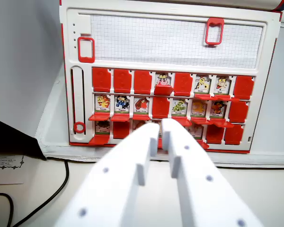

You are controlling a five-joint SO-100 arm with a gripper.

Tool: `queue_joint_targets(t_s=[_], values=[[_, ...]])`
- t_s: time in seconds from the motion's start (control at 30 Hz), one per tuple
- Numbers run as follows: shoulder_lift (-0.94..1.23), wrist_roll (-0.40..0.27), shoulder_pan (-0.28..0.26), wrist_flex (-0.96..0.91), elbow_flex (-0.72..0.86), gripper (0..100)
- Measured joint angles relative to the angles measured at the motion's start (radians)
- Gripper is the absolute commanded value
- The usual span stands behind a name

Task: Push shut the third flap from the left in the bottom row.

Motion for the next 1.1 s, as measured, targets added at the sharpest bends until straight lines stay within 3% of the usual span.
queue_joint_targets(t_s=[0.27, 0.67, 1.1], values=[[-0.109, 0.046, 0.011, 0.212, -0.141, 0], [-0.109, 0.054, 0.011, 0.224, -0.152, 0], [-0.046, 0.058, 0.032, -0.127, 0.350, 0]])
